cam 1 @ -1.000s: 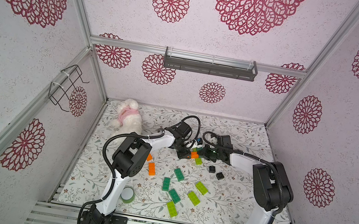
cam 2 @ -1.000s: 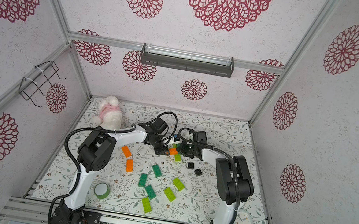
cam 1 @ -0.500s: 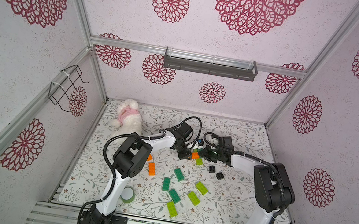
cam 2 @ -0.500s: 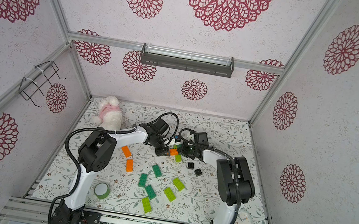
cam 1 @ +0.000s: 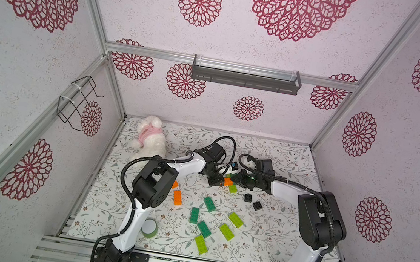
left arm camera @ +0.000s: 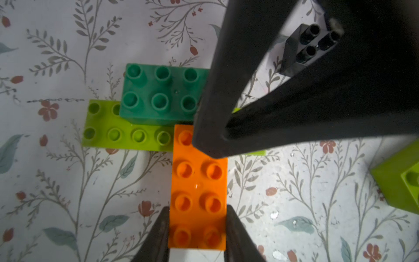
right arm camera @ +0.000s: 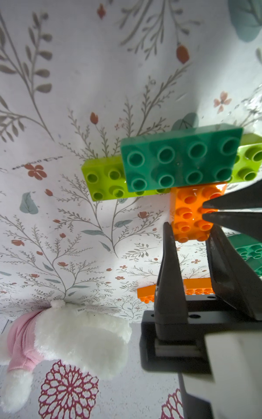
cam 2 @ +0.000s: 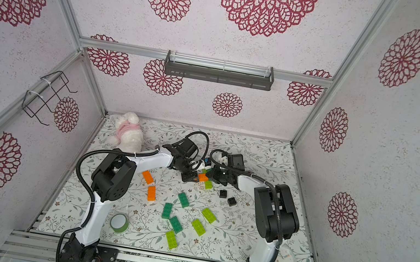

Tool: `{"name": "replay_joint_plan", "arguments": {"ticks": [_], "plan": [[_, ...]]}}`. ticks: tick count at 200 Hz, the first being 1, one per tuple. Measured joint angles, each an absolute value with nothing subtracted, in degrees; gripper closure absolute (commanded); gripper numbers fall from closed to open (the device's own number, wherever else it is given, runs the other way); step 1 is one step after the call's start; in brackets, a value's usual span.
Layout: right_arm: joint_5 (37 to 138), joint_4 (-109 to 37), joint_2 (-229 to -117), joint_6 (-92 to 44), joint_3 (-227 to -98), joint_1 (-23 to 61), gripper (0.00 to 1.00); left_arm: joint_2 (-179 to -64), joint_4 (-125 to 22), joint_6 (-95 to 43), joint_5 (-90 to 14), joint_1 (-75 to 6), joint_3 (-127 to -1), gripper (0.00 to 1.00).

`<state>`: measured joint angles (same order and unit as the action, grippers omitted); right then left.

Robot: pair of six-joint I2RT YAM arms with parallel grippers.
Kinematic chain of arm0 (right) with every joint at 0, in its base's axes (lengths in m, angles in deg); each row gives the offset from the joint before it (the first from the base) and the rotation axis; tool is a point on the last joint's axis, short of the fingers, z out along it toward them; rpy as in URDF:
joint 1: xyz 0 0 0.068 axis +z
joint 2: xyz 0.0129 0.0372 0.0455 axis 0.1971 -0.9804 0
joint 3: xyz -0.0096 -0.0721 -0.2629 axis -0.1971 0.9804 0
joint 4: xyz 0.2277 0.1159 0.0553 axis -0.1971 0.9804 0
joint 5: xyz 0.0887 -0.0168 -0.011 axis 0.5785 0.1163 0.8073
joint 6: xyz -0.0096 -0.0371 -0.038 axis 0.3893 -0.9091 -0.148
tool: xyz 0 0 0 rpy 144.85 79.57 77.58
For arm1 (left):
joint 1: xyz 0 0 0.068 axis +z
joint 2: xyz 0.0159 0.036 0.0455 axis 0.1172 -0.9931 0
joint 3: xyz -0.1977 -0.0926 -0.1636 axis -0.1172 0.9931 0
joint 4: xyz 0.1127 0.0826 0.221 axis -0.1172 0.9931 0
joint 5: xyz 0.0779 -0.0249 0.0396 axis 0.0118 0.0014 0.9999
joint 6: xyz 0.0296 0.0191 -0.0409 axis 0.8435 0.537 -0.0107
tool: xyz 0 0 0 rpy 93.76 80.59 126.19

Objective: Assemble a small pinwheel with lego
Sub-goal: Assemble the lego brick with the lego brick.

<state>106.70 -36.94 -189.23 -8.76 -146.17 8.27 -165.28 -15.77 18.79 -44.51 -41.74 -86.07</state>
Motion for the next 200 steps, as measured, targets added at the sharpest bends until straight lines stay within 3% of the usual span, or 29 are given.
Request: {"name": "replay_joint_plan", "arguments": {"ticks": [200], "plan": [[105.8,-39.3,-189.6,-9.4,-143.8,7.8,0.94,-165.3,-16.2,18.6,-44.2,-41.8,-86.1,0.61]]}}
